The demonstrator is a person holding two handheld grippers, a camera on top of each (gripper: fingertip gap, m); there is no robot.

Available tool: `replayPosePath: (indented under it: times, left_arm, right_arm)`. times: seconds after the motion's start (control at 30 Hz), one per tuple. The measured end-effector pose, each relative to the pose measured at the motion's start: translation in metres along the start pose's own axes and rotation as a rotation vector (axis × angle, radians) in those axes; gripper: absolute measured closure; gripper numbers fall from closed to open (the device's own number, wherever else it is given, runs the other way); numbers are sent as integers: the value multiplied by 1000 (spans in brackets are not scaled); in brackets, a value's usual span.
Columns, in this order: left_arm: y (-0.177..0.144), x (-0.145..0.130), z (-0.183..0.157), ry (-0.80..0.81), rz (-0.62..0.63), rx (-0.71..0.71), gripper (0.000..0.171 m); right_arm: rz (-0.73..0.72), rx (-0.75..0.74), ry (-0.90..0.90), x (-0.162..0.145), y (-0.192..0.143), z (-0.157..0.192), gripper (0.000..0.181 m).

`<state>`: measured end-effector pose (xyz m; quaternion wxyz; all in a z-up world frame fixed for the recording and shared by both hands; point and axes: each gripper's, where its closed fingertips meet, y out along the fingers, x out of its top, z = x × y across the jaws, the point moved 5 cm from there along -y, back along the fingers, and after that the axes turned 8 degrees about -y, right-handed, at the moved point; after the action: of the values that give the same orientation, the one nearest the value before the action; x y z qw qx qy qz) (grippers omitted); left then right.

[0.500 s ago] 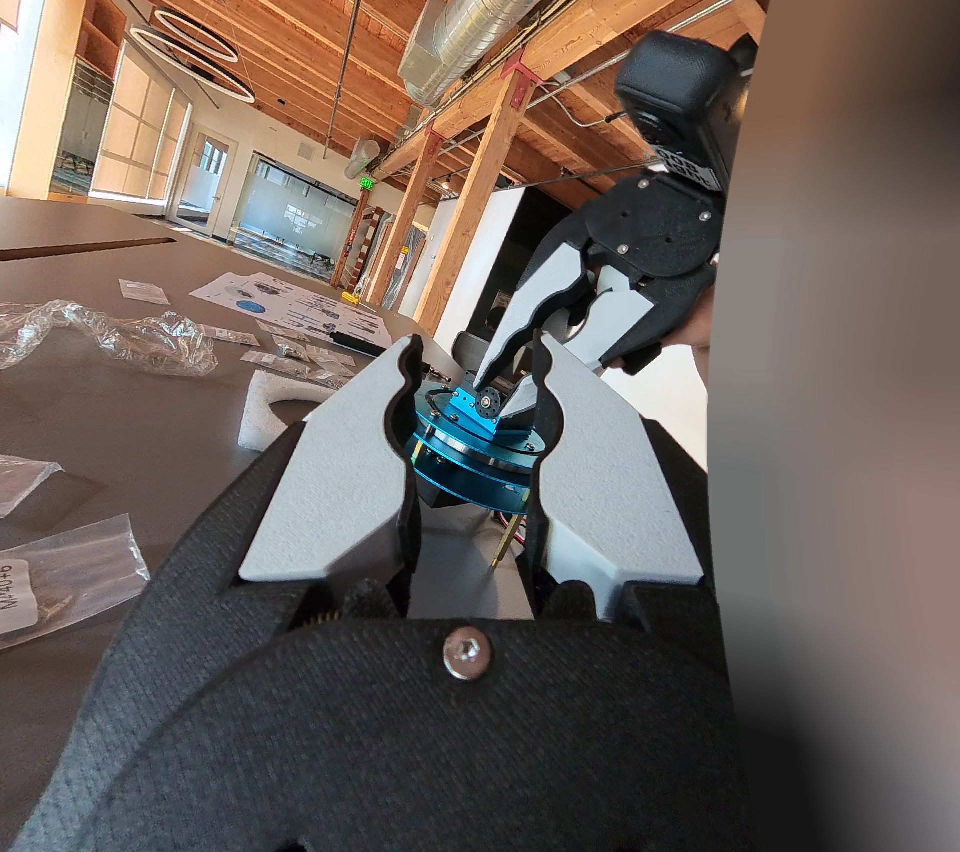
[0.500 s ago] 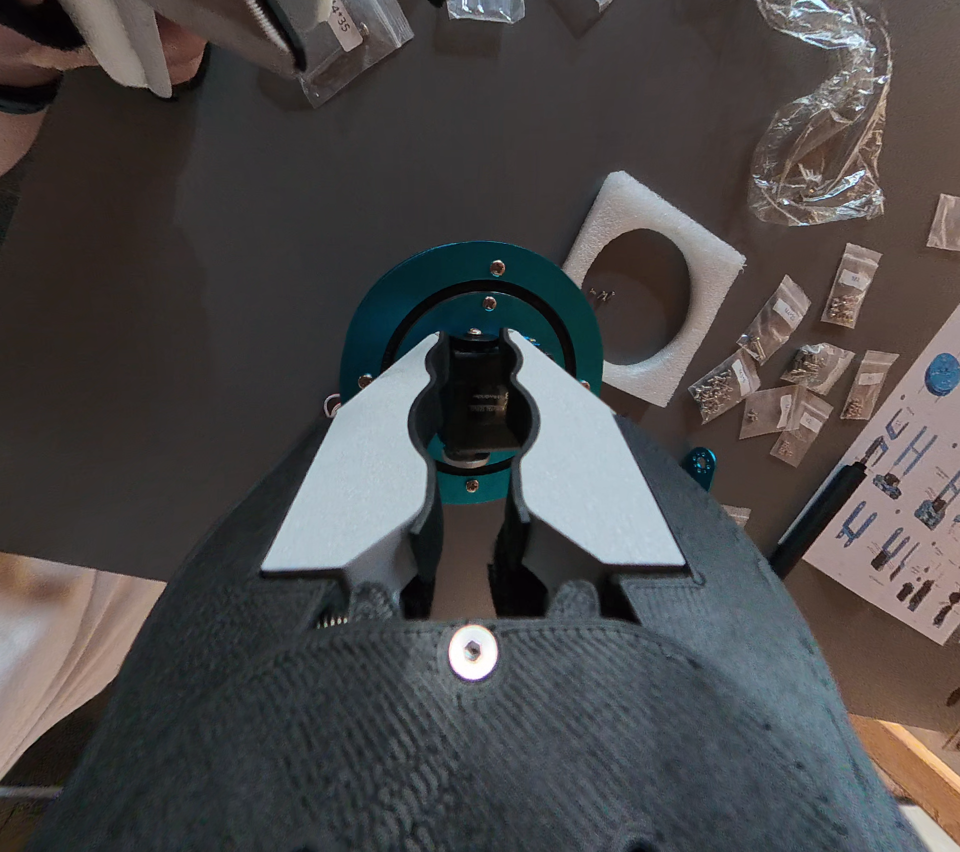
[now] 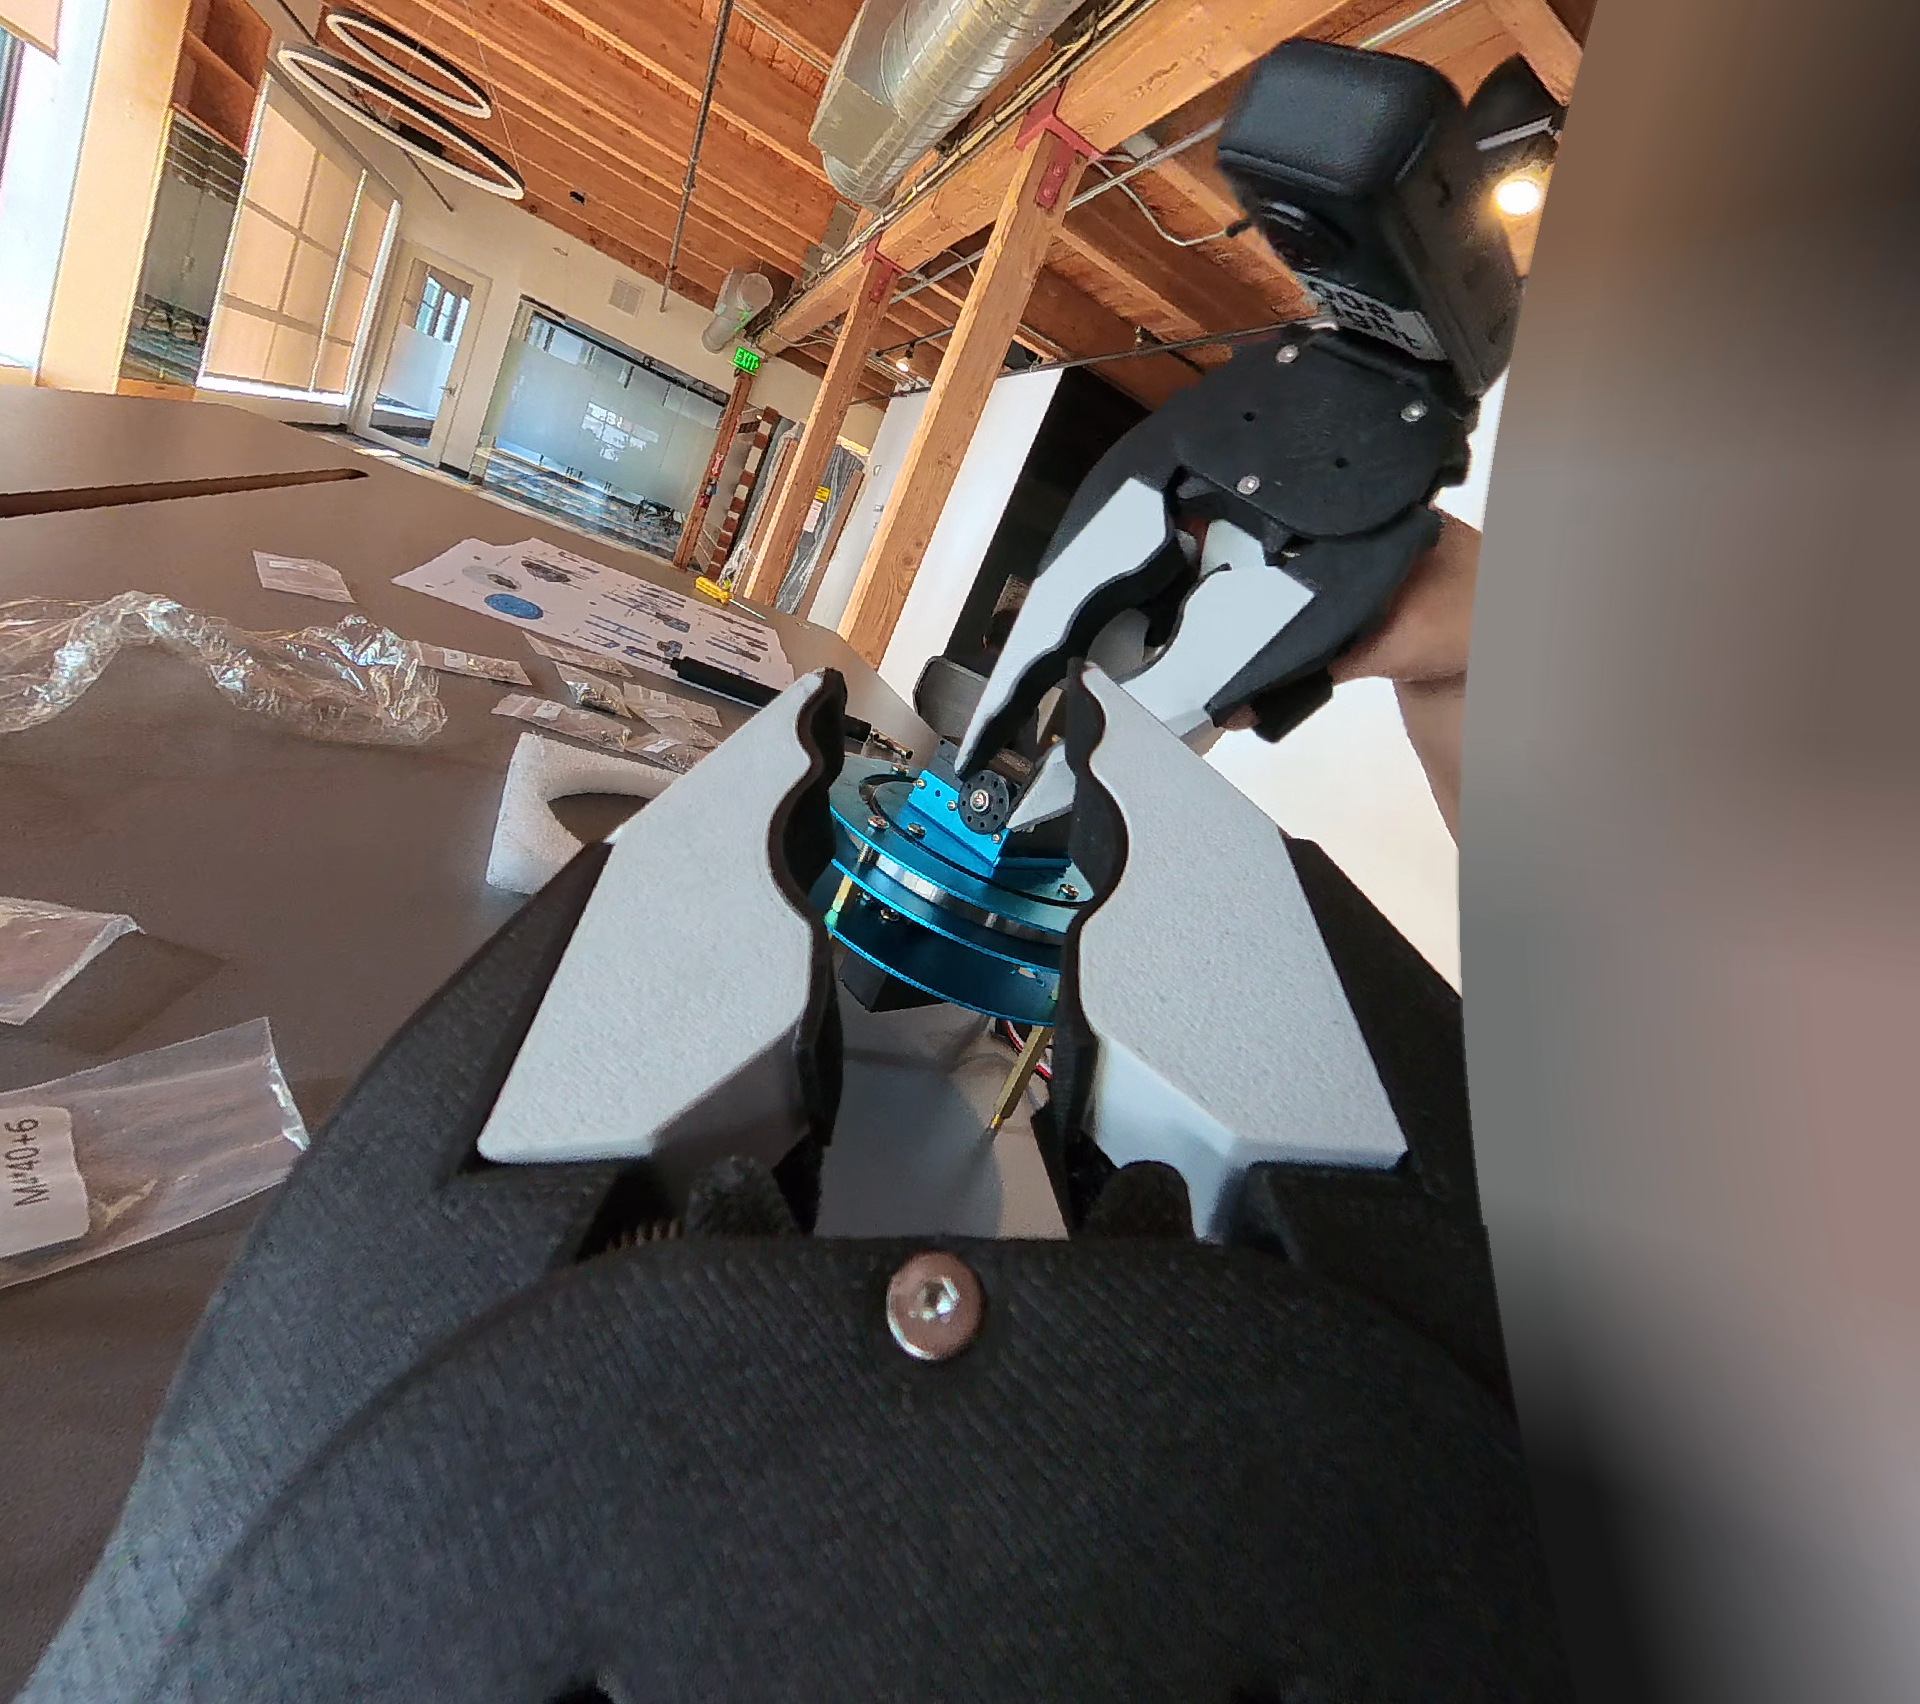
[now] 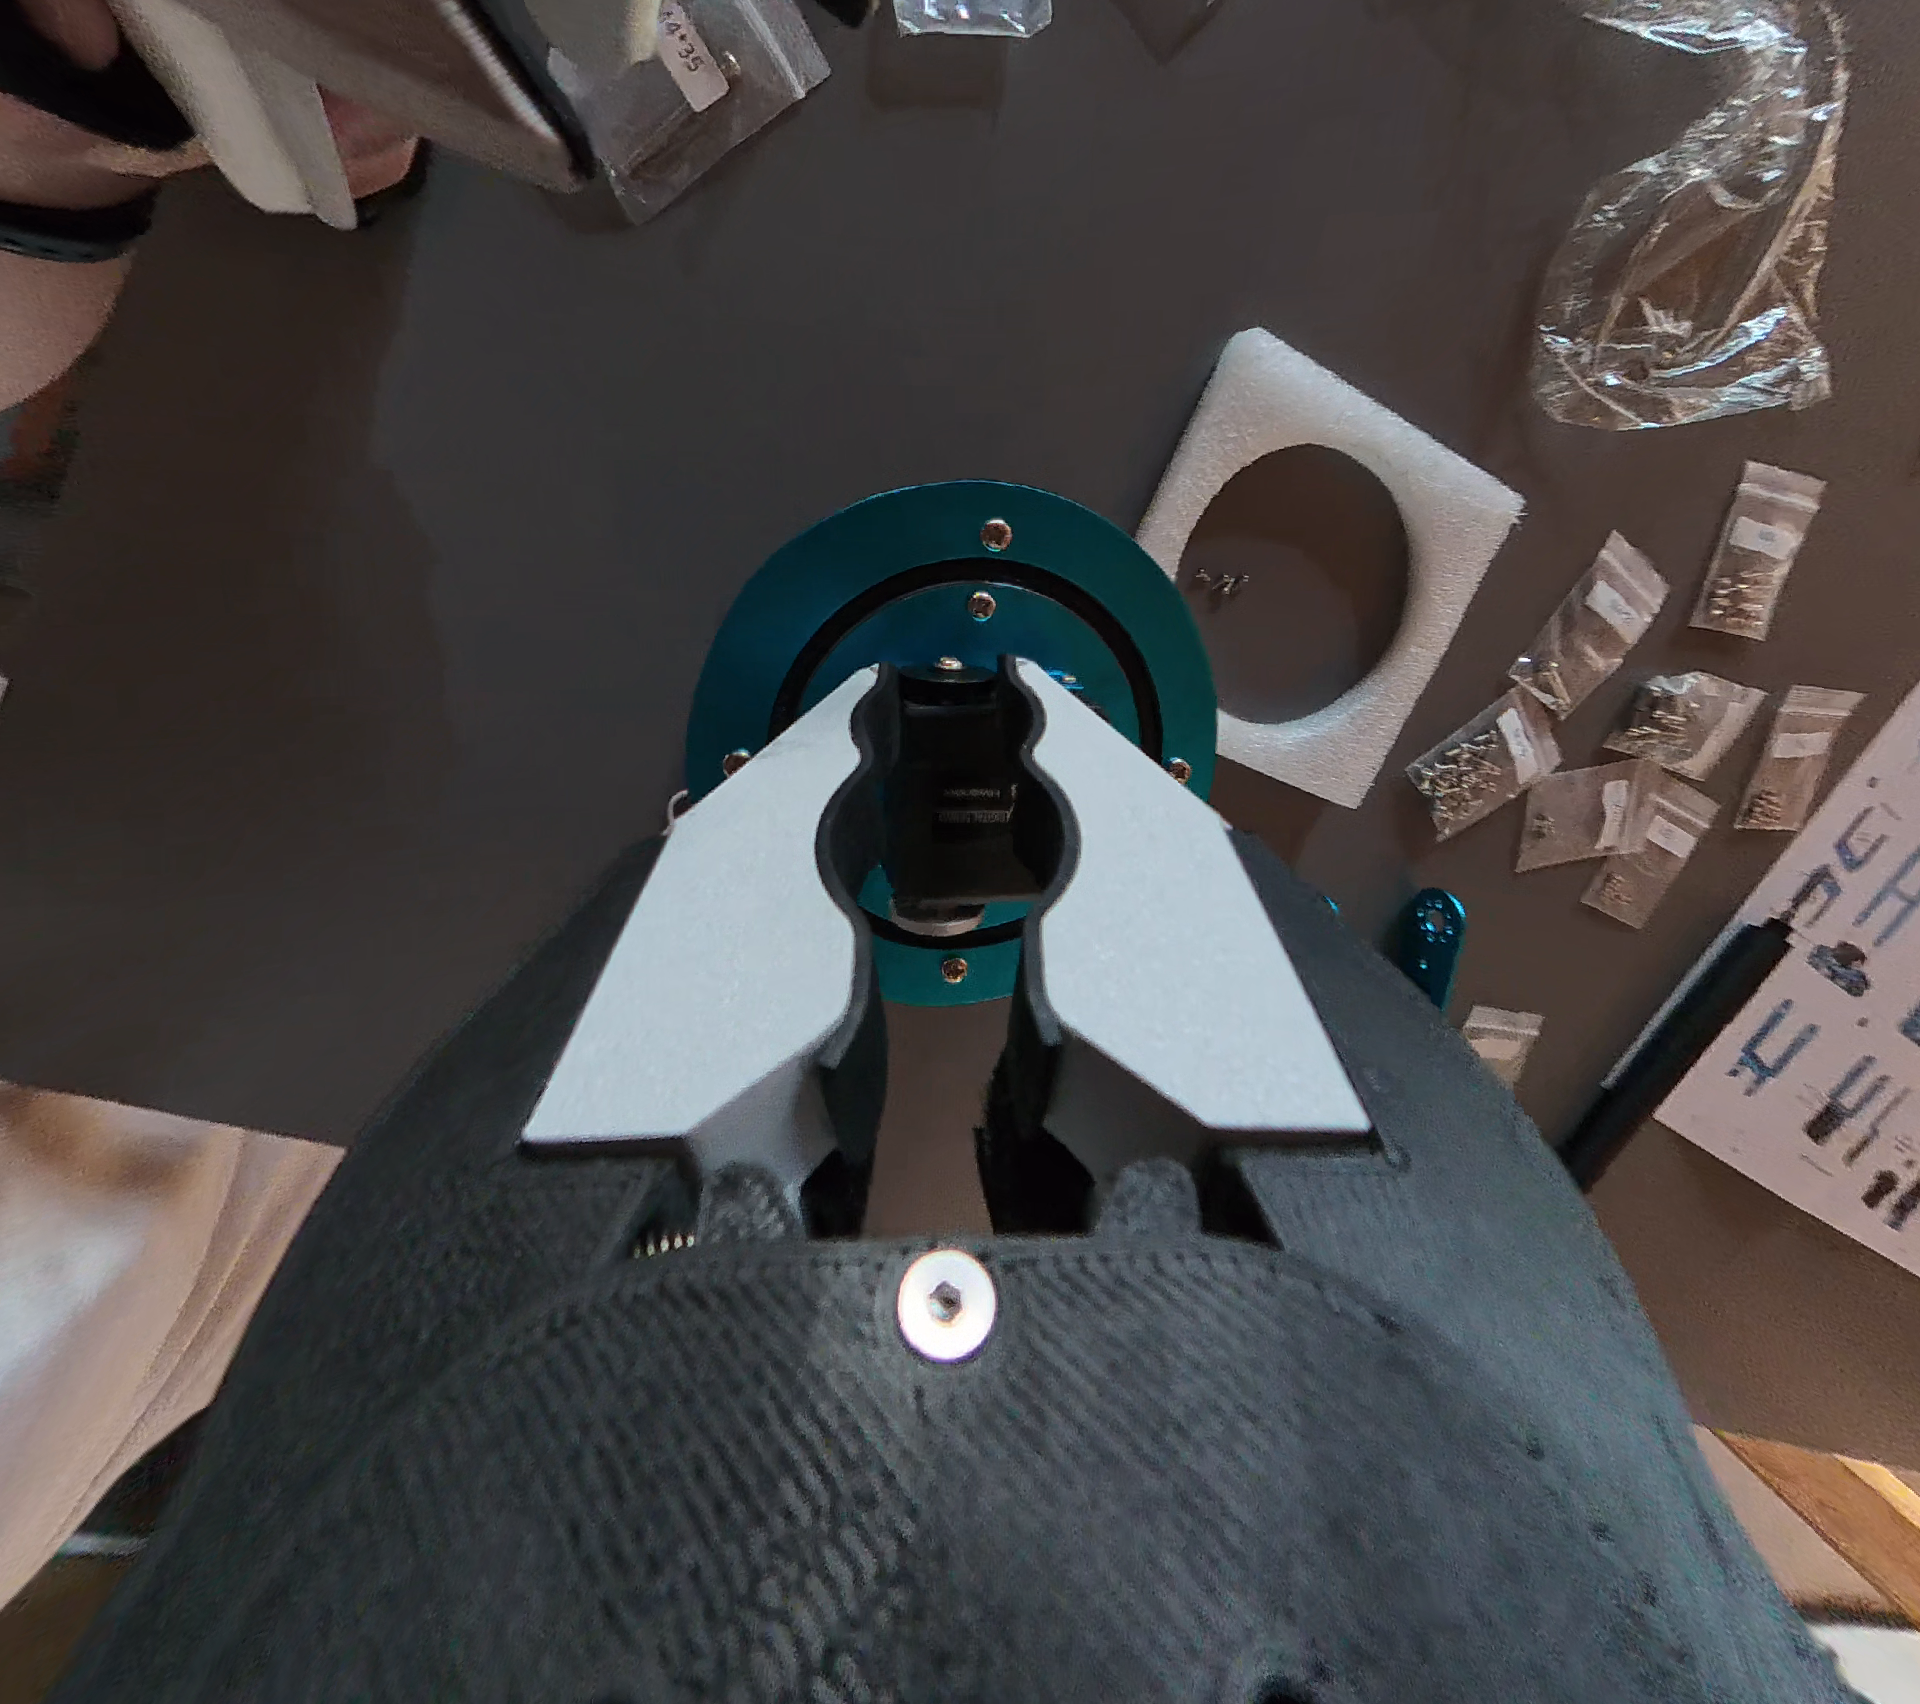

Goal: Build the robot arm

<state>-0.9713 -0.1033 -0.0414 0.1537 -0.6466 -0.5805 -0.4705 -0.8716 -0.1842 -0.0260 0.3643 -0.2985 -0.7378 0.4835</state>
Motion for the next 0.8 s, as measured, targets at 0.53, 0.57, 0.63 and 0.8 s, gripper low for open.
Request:
replayPosePath:
  times: [0.53,0.57,0.63,0.8]
  left_arm:
    - [1,-1,3,-27,7,19,131]
    - [0,0,4,-30,0,21,132]
    - [0,0,5,-36,3,25,133]
    - [5,-4,10,-70,45,40,134]
  right_arm:
    - [-674,-204,127,-56,-53,6,157]
    - [-740,-223,157,-66,-52,10,156]
    - [-854,-266,219,-86,-43,18,155]
    - [-1045,-425,381,-126,-24,20,153]
